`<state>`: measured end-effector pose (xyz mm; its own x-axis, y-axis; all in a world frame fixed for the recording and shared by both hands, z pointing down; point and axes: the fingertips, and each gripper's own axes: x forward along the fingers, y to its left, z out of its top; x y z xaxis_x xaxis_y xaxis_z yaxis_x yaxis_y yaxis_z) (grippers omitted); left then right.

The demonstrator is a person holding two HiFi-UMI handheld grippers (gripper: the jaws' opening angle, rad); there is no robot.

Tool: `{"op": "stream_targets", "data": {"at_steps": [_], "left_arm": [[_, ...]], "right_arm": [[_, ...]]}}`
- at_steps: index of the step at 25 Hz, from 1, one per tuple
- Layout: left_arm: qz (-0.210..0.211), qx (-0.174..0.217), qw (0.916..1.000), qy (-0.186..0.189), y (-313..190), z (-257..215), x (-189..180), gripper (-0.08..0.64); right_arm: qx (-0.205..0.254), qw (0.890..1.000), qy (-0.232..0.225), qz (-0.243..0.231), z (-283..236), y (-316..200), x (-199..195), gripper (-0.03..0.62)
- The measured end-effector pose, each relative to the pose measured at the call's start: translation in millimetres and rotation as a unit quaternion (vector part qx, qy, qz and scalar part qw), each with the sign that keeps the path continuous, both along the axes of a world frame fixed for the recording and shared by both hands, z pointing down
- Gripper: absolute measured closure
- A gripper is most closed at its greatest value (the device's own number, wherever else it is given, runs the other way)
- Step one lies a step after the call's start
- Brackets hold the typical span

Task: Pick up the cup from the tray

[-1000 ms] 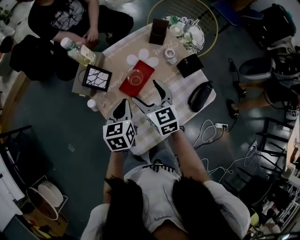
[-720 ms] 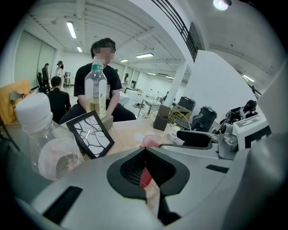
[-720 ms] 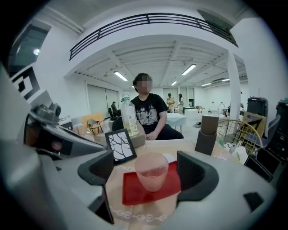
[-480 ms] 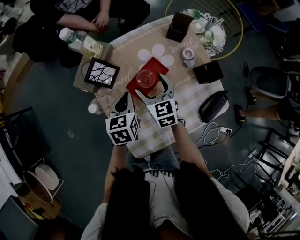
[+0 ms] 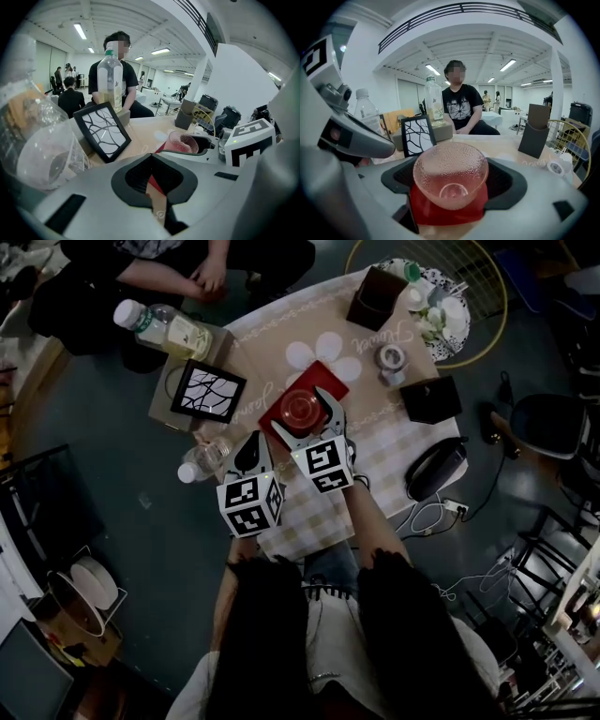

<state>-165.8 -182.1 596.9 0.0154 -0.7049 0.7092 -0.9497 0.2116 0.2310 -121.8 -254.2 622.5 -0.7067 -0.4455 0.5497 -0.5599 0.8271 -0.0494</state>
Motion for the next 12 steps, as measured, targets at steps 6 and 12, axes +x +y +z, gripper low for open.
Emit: {"op": "stream_targets", "data": {"at_steps": [6, 12], "left_arm": [[-0.009, -0.008, 0.9999, 0.001, 0.6, -0.7, 0.4, 0.554], [0.007, -0.007, 0.9999, -0.004, 1.0, -6.6, 3.6, 0.554]], "right_arm": [[0.004, 1.0, 0.005, 0.0, 4.5, -3.7, 2.5, 0.175], [0.012, 1.0, 0.004, -0.007, 0.5, -2.5, 0.8, 0.192]]}}
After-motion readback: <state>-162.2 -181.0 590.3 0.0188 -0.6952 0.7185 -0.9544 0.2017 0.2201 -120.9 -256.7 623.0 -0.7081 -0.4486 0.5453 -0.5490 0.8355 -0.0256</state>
